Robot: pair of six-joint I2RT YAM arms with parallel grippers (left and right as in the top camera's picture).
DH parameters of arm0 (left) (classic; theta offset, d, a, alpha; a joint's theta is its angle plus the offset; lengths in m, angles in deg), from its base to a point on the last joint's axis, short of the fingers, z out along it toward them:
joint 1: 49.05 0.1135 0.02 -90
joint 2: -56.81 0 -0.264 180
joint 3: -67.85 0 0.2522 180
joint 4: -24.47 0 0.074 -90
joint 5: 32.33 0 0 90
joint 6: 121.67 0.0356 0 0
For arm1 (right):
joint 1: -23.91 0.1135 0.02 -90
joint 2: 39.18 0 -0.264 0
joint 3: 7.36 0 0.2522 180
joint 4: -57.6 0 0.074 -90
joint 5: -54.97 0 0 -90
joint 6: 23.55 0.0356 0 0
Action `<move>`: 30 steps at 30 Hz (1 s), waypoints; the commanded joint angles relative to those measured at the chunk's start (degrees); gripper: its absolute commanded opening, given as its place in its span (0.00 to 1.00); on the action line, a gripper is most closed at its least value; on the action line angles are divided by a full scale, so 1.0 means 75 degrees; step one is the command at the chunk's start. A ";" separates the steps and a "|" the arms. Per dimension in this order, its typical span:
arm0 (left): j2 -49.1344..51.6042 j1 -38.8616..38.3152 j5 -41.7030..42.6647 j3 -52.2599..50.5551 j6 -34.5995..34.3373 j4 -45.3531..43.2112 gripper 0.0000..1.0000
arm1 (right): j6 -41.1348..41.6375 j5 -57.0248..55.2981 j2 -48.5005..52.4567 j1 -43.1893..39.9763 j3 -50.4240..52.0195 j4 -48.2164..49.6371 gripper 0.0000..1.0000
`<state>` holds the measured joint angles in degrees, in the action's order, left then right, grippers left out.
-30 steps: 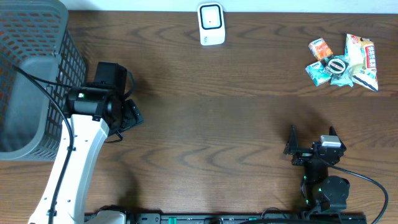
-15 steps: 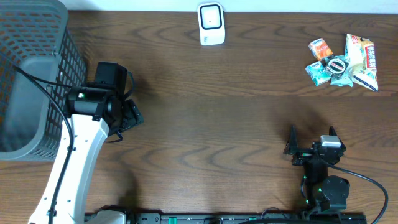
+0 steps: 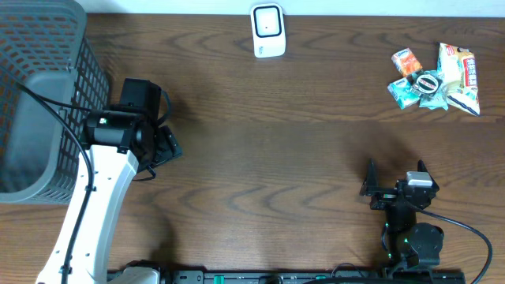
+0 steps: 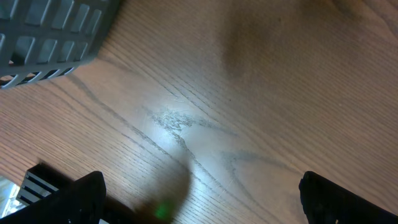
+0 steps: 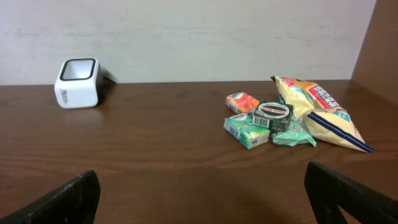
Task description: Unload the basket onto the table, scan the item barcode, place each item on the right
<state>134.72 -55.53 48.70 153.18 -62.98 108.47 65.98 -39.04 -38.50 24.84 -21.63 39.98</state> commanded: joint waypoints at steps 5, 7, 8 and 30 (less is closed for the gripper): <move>0.0015 0.0026 -0.0073 -0.0015 -0.0041 0.0020 0.97 | -0.0061 0.0067 -0.0050 -0.0015 0.0029 -0.0023 0.99; 0.0015 0.0026 -0.0073 -0.0015 -0.0041 0.0020 0.97 | -0.0061 0.0067 -0.0050 -0.0015 0.0026 -0.0023 0.99; 0.0015 0.0026 -0.0073 -0.0015 -0.0041 0.0020 0.98 | -0.0061 0.0067 -0.0050 -0.0015 0.0029 -0.0023 0.99; -0.0015 0.0026 -0.0580 -0.0015 0.0160 0.0111 0.98 | -0.0061 0.0067 -0.0041 -0.0015 0.0029 -0.0020 0.99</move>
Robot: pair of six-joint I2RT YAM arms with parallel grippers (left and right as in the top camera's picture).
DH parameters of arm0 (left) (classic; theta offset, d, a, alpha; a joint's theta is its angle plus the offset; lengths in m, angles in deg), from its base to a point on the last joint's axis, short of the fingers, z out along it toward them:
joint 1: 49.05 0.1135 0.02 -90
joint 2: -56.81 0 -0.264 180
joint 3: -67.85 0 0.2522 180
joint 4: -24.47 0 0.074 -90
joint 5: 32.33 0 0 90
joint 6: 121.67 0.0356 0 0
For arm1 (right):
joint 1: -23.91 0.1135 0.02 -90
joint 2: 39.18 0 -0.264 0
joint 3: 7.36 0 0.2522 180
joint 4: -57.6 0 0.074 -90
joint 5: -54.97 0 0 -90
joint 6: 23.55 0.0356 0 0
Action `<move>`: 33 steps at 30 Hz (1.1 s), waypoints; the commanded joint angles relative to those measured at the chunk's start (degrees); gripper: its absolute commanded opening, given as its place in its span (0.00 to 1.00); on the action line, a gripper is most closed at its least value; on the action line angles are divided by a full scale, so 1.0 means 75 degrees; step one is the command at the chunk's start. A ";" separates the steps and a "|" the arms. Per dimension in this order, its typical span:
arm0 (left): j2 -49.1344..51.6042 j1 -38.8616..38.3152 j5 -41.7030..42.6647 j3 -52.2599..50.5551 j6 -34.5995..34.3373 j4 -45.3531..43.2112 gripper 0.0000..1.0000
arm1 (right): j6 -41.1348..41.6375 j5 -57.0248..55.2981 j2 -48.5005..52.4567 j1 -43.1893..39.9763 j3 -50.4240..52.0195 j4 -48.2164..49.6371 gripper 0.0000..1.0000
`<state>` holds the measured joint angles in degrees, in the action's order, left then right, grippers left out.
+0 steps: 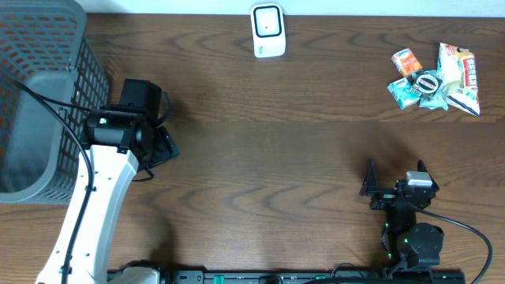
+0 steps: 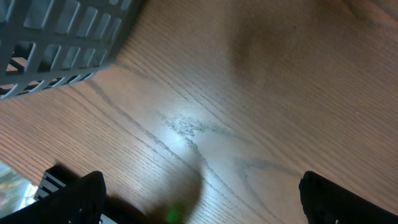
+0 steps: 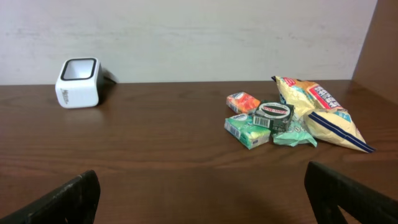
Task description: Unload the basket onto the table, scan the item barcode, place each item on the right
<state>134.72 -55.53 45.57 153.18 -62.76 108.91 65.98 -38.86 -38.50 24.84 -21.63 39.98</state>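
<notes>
A white barcode scanner (image 1: 267,30) stands at the table's far edge, also in the right wrist view (image 3: 78,83). A pile of snack items (image 1: 435,79) lies at the far right: an orange packet (image 3: 242,102), a green box (image 3: 247,130), a round black tin (image 3: 273,114) and a chip bag (image 3: 323,112). My left gripper (image 2: 199,199) is open above bare wood beside the basket, holding nothing. Near the front edge, far short of the items, my right gripper (image 3: 202,196) is open and empty.
A grey mesh basket (image 1: 35,95) fills the far left corner; its wall shows in the left wrist view (image 2: 62,37). A black cable runs from the left arm over the basket. The wooden table (image 1: 276,158) stretches between the arms.
The left gripper has shifted slightly toward the basket, whose wall takes up more of the left wrist view. The right arm and the items have not moved.
</notes>
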 commanded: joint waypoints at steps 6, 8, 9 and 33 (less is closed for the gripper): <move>-0.0274 0.0026 0.0012 -0.0015 0.0140 -0.0624 0.98 | -0.0061 0.0044 -0.0035 -0.0015 0.0026 -0.0020 0.99; -0.0385 0.0023 0.0166 -0.0015 0.0306 -0.0734 0.97 | -0.0061 0.0044 -0.0012 -0.0012 0.0029 -0.0017 0.99; -0.0437 0.0023 0.0297 -0.0015 0.0510 -0.0766 0.97 | -0.0061 0.0044 0.0003 -0.0012 0.0026 -0.0020 0.99; -0.5453 0.0026 0.2527 -0.4109 0.2865 -0.4229 0.98 | -0.0061 0.0044 0.0003 -0.0015 0.0029 -0.0020 0.99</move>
<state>101.02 -55.53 63.73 124.66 -42.52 77.48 65.96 -38.69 -38.39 24.84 -21.63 39.98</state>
